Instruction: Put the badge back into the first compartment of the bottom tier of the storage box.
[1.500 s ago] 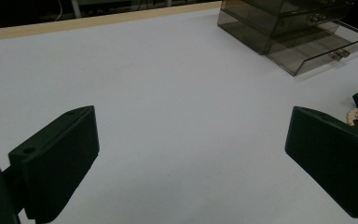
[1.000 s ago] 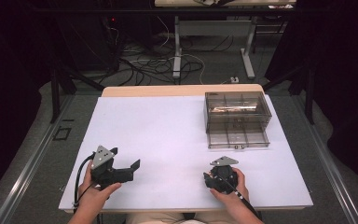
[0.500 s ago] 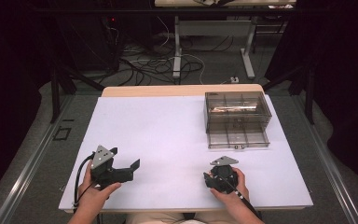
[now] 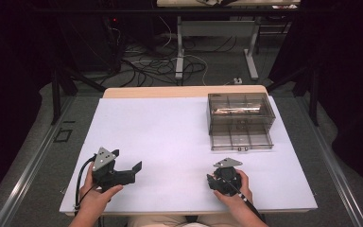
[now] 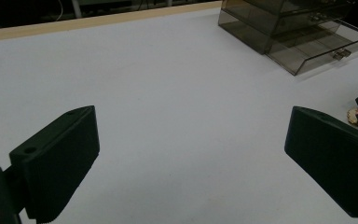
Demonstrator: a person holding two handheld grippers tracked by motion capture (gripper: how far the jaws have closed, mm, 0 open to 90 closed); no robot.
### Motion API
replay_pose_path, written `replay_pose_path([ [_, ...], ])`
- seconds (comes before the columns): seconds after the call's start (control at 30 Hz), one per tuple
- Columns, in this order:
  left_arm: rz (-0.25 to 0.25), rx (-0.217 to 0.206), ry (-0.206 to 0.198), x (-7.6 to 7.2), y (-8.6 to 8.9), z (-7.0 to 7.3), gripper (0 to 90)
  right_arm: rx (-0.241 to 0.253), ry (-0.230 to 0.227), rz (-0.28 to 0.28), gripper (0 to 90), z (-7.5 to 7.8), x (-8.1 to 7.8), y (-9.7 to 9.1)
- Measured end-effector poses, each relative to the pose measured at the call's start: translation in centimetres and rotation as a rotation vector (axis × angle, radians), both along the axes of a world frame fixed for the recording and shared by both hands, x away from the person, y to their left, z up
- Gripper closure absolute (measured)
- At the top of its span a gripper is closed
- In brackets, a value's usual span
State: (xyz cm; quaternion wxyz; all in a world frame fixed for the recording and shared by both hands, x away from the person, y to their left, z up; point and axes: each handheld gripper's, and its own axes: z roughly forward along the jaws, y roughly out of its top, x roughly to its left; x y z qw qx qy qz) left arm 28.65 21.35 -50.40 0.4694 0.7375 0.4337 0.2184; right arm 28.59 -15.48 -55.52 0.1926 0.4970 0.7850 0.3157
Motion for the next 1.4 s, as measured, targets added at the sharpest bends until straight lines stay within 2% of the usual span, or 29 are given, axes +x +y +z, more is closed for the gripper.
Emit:
replay_pose_path([
  [0.03, 0.0, 0.0, 0.0, 0.0, 0.0, 0.0, 3.4, 0.0, 0.0, 0.0, 55.9, 0.0, 0.0, 0.0],
  [0.1, 0.001, 0.0, 0.001, 0.0, 0.0, 0.0, 3.4, 0.023, -0.009, 0.008, 70.2, 0.4, -0.1, -0.1],
  [0.13, 0.001, 0.0, 0.001, 0.0, 0.0, 0.0, 3.4, 0.02, -0.017, 0.008, 73.7, 0.5, -0.1, 0.0],
  [0.23, 0.002, 0.0, 0.004, 0.0, 0.0, 0.0, 3.4, -0.012, -0.024, 0.018, 74.0, 0.5, -0.2, 0.1],
  [0.33, 0.001, 0.0, 0.001, 0.0, 0.0, 0.0, 3.4, 0.007, -0.017, 0.012, 74.0, 0.5, -0.1, 0.0],
  [0.67, 0.001, 0.001, 0.002, 0.0, 0.0, 0.0, 3.4, 0.001, -0.019, 0.015, 76.5, 0.6, -0.1, -0.1],
  [0.8, 0.002, -0.001, 0.001, 0.0, 0.0, 0.0, 3.4, -0.011, -0.004, 0.018, 77.8, 0.7, -0.1, -0.1],
  [0.87, 0.0, 0.0, 0.001, 0.0, 0.0, 0.0, 3.4, -0.004, -0.022, 0.024, 78.4, 0.7, 0.0, -0.1],
  [1.03, 0.001, 0.001, 0.001, 0.0, 0.0, 0.0, 3.4, -0.04, -0.051, 0.034, 83.3, 1.2, -0.1, -0.1],
  [1.2, 0.001, 0.001, 0.001, 0.0, 0.0, 0.0, 3.4, 0.009, -0.041, 0.003, 85.1, 1.6, 0.3, -0.7],
  [1.4, 0.001, 0.0, 0.006, 0.0, 0.0, 0.0, 3.5, 0.022, -0.048, -0.02, 84.7, 1.9, 0.6, -1.3],
])
